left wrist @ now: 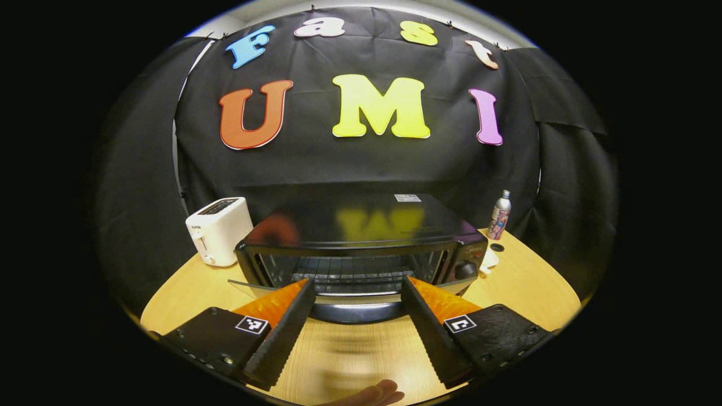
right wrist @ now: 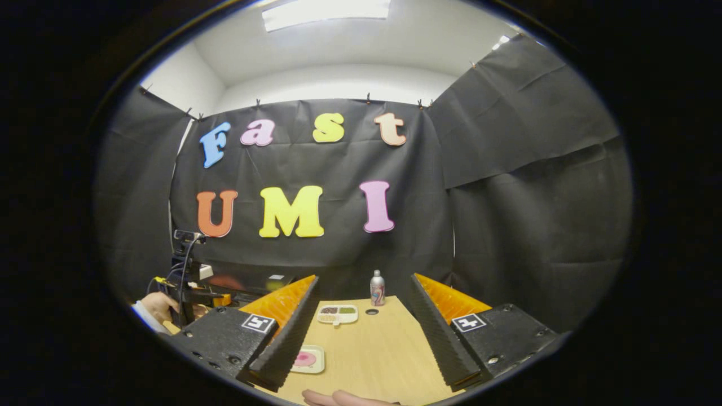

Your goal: Open the electric oven with the left hand, put the food in, and close the electric oven.

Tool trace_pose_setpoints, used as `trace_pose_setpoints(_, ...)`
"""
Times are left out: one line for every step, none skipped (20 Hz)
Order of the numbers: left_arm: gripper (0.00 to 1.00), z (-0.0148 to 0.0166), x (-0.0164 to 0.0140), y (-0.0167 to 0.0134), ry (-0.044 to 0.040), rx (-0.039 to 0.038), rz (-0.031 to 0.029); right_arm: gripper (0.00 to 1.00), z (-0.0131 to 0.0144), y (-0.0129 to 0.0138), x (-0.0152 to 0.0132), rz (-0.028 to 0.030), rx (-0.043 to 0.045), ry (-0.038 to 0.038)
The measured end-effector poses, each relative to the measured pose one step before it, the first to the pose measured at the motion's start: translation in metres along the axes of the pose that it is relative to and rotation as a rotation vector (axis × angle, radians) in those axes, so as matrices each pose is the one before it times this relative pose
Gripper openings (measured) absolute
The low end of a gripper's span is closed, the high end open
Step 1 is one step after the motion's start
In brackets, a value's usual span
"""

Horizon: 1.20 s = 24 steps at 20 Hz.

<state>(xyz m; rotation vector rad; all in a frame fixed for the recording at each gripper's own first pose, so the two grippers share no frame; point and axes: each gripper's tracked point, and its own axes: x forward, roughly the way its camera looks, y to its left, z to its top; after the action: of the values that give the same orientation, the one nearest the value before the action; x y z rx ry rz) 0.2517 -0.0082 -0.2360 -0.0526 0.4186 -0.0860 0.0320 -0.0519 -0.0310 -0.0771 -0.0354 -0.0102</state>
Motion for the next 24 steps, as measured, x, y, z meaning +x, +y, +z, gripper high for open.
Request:
trace_pose_setpoints(0.97, -0.00551, -0.00503, 0.00081, -0.00121, 0.00007, 0.00139, 0.96, -0.00034, 0.00098, -0.00144, 0.00126, 0.00091, 0.00103)
trace_pose_setpoints(0.97, -0.00654, -0.00515, -0.00038, 0.00142, 0.00457, 0.00001, 0.96, -0.00053, 0.00228, -0.00173, 0.00264, 0.00038, 0.00010)
trace_pose_setpoints(0.97, -0.00654, -0.00467, -0.00115, 0.00207, 0.00027, 0.00021, 0.96, -0.00039, 0.00103, -0.00200, 0.00116, -0.00076, 0.00036)
trace_pose_setpoints(0.97, -0.00771, -0.00524, -0.00057, 0.00809, -0.00569, 0.00046, 0.96, -0.00127, -0.00029, -0.00170, 0.00044, -0.00266, -0.00004)
trace_pose_setpoints(0.97, -0.00713, -0.00479, 0.00007, 0.00299, -0.00080, 0.00049, 0.96, 0.00006, 0.00022, -0.00209, -0.00102, -0.00228, -0.00084)
trace_pose_setpoints(0.97, -0.00739, -0.00386, 0.00025, 0.00294, 0.00137, 0.00016, 0.96, -0.00100, 0.00018, -0.00134, -0.00104, -0.00199, 0.00061)
trace_pose_setpoints(0.97, -0.00818, -0.00417, 0.00008, 0.00317, 0.00183, 0.00033, 0.96, -0.00160, 0.00014, -0.00201, -0.00071, -0.00063, 0.00353)
trace_pose_setpoints(0.97, -0.00842, -0.00287, -0.00014, 0.00342, 0.00151, 0.00047, 0.96, -0.00140, -0.00058, -0.00119, 0.00000, 0.00031, 0.00319)
trace_pose_setpoints(0.97, -0.00783, -0.00309, -0.00049, 0.00166, 0.00708, 0.00016, 0.96, -0.00098, -0.00119, -0.00155, -0.00289, 0.00153, 0.00360)
trace_pose_setpoints(0.97, -0.00659, -0.00193, 0.00024, 0.00423, -0.00688, 0.00044, 0.96, -0.00124, -0.00070, -0.00066, -0.00285, 0.00121, 0.00613)
trace_pose_setpoints(0.97, -0.00682, -0.00225, 0.00096, 0.00372, -0.00612, 0.00035, 0.96, -0.00134, -0.00003, -0.00100, -0.00025, 0.00398, 0.00670)
trace_pose_setpoints(0.97, -0.00452, -0.00205, 0.00005, 0.00428, 0.00594, 0.00088, 0.96, -0.00117, 0.00062, -0.00075, 0.00134, 0.00208, 0.00487)
trace_pose_setpoints(0.97, -0.00507, 0.00027, -0.00151, 0.00659, 0.01072, 0.00044, 0.96, -0.00116, 0.00014, -0.00003, 0.00033, -0.00058, 0.00353)
trace_pose_setpoints(0.97, -0.00364, 0.00046, 0.00005, 0.00559, 0.00017, -0.00005, 0.96, -0.00105, -0.00056, -0.00013, -0.00155, -0.00105, 0.00193)
trace_pose_setpoints(0.97, -0.00430, -0.00070, 0.00127, 0.00338, -0.00573, 0.00033, 0.96, -0.00030, -0.00064, 0.00003, -0.00204, -0.00098, 0.00192)
trace_pose_setpoints(0.97, -0.00304, -0.00090, 0.00015, -0.00005, -0.00460, 0.00061, 0.96, -0.00169, -0.00062, 0.00030, -0.00217, 0.00031, 0.00300)
trace_pose_setpoints(0.96, -0.00362, -0.00092, -0.00044, -0.00205, 0.00128, 0.00049, 0.96, -0.00227, -0.00052, 0.00111, -0.00106, 0.00051, 0.00566)
trace_pose_setpoints(0.96, -0.00439, -0.00019, -0.00058, 0.00532, 0.00237, 0.00078, 0.96, -0.00225, -0.00023, 0.00006, -0.00035, 0.00003, 0.00718)
trace_pose_setpoints(0.96, -0.00653, 0.00112, -0.00091, 0.00864, 0.00317, -0.00008, 0.96, -0.00270, -0.00070, 0.00195, -0.00053, -0.00019, 0.00749)
trace_pose_setpoints(0.96, -0.00646, 0.00013, -0.00002, 0.01140, 0.00140, -0.00026, 0.96, -0.00176, 0.00017, 0.00099, -0.00119, -0.00053, 0.00680)
trace_pose_setpoints(0.96, -0.00584, -0.00085, 0.00039, 0.01078, 0.00131, -0.00034, 0.96, -0.00216, -0.00092, 0.00148, -0.00165, 0.00033, 0.00757)
trace_pose_setpoints(0.96, -0.00473, 0.00093, -0.00064, 0.00814, 0.00013, -0.00014, 0.99, -0.00184, -0.00040, 0.00139, 0.00038, 0.00245, 0.00674)
trace_pose_setpoints(0.96, -0.00551, 0.00140, -0.00088, 0.01292, -0.00260, -0.00016, 0.96, -0.00139, 0.00095, 0.00036, 0.00285, 0.00348, 0.00738)
trace_pose_setpoints(0.96, -0.00511, 0.00150, -0.00009, 0.00925, -0.00386, -0.00035, 0.96, -0.00168, 0.00163, 0.00017, 0.00394, 0.00377, 0.00540)
